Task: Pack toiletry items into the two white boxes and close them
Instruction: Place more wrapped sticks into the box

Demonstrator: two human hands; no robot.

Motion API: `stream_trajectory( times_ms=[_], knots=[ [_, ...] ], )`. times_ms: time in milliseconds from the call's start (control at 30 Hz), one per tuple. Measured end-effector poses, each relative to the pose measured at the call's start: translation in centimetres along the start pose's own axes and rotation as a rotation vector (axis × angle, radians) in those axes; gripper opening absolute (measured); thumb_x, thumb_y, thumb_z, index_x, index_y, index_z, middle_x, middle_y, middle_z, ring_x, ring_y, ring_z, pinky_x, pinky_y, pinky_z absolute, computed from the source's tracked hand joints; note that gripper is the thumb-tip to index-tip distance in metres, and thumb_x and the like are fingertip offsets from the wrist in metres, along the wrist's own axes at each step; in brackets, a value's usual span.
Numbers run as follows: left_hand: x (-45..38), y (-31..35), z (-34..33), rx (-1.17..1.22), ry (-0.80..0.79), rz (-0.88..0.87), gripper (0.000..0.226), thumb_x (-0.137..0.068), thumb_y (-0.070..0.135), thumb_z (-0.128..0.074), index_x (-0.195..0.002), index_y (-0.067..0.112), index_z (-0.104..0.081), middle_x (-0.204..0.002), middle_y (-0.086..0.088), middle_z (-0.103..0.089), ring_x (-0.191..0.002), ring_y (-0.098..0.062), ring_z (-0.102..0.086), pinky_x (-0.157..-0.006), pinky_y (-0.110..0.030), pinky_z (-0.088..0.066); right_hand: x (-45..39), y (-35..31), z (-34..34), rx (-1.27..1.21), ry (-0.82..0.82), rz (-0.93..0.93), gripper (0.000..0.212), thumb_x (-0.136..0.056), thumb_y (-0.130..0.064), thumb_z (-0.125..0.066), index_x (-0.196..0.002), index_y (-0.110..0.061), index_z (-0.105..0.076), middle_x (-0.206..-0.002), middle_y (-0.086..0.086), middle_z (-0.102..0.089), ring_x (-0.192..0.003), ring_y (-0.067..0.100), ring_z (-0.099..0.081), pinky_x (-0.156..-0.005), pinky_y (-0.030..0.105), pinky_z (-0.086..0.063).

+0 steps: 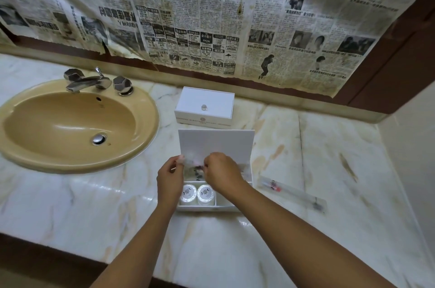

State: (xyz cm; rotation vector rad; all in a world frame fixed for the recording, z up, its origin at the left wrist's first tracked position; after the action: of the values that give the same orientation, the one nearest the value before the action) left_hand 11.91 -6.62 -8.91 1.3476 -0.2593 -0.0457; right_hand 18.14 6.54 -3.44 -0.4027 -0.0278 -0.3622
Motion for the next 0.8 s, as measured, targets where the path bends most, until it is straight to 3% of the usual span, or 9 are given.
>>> stream_trajectory(
  times_ms=[267,367,467,600,800],
  knots=[
    [-0.5,-1.0,-0.1,0.059,-0.019,0.074,0.039,-0.104,0.043,-0.038,-0.090,0.028,-0.072,-0.089,0.005,-0.074,-0.088,-0.015,-0.068,-0.081,-0.032,-0.051,-0.6,0.1,-1.0,0.100,-0.127,-0.041,0.017,-0.088,-0.012,-0.061,-0.104,-0.010,-0.069,-0.100,0.011,-0.066,-0.089,0.029,-0.062,-0.069,0.029,-0.042],
    [-0.2,-0.4,-0.2,0.056,-0.029,0.037,0.030,-0.100,0.038,-0.053,-0.091,0.016,-0.071,-0.088,0.000,-0.072,-0.084,-0.013,-0.065,-0.075,-0.023,-0.047,-0.7,0.2,-1.1,0.084,-0.170,-0.066,0.019,-0.089,-0.019,-0.062,-0.105,-0.010,-0.067,-0.102,0.011,-0.066,-0.091,0.029,-0.063,-0.070,0.029,-0.041],
    [0.0,-0.1,-0.1,0.033,-0.012,0.023,0.022,-0.097,0.035,-0.059,-0.096,0.017,-0.072,-0.092,0.005,-0.072,-0.082,-0.003,-0.064,-0.070,-0.014,-0.045,-0.5,-0.2,-0.3,0.078,-0.169,-0.047,0.021,-0.092,-0.026,-0.057,-0.105,-0.012,-0.065,-0.102,0.010,-0.064,-0.091,0.028,-0.061,-0.068,0.029,-0.038],
    [-0.1,-0.2,-0.1,0.043,-0.010,0.019,0.022,-0.097,0.035,-0.058,-0.091,0.018,-0.072,-0.087,0.002,-0.073,-0.083,-0.013,-0.066,-0.074,-0.024,-0.049,0.4,-2.0,-1.0,-0.013,-0.207,0.087,0.036,-0.097,-0.038,-0.039,-0.102,-0.016,-0.068,-0.103,0.009,-0.061,-0.096,0.028,-0.057,-0.072,0.033,-0.039],
    [-0.3,-0.5,-0.1,0.046,0.003,0.030,0.023,-0.096,0.037,-0.059,-0.092,0.018,-0.072,-0.088,0.000,-0.073,-0.086,-0.021,-0.068,-0.080,-0.035,-0.055,1.4,-1.6,-3.5,0.013,-0.353,0.101,0.050,-0.098,-0.047,-0.029,-0.120,-0.018,-0.063,-0.134,0.011,-0.049,-0.123,0.029,-0.042,-0.095,0.045,-0.035]
  ],
)
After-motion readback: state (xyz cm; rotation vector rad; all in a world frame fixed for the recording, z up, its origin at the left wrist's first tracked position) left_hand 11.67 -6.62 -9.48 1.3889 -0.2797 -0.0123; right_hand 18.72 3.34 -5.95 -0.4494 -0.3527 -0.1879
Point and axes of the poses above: each hand's wrist, its own x-axis away from the middle knuckle, its own z-axis out of the back of the hand, y = z × x, the point moved 6 cm from there along -x, towards the middle knuckle
